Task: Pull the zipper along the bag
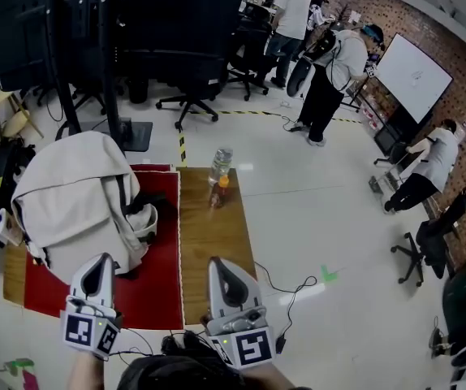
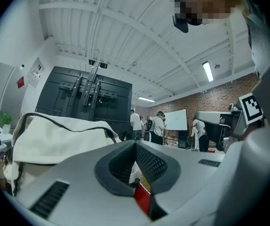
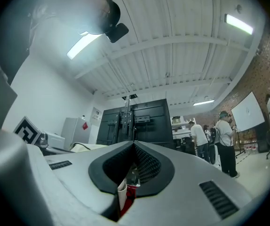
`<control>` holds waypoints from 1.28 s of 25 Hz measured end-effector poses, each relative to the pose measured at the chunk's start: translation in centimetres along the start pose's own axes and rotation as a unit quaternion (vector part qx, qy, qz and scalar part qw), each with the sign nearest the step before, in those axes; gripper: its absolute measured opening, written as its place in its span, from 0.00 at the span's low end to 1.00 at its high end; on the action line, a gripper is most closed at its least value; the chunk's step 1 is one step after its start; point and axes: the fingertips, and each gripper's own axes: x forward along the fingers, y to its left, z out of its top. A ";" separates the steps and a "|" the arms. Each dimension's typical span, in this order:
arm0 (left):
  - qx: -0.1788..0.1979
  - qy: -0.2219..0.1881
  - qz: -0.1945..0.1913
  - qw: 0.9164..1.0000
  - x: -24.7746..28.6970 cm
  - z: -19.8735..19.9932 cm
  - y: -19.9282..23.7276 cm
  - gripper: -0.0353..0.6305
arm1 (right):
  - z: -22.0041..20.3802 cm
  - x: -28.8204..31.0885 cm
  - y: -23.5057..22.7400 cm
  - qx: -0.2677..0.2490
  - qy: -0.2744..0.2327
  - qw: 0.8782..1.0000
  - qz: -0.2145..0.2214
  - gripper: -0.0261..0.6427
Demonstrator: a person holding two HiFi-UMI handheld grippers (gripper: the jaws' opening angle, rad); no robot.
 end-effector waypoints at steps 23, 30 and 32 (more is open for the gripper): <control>-0.015 0.008 0.060 0.998 -6.4 -0.4 13.5 0.10 | -2.0 7.1 14.2 0.057 -0.019 0.996 0.062 0.06; -0.015 0.016 0.039 0.999 -10.2 -0.3 23.3 0.10 | -3.2 12.4 23.8 0.045 -0.012 0.998 0.046 0.06; -0.017 0.022 0.035 0.999 -10.9 -0.6 25.5 0.10 | -3.9 13.4 25.7 0.054 -0.005 0.998 0.043 0.06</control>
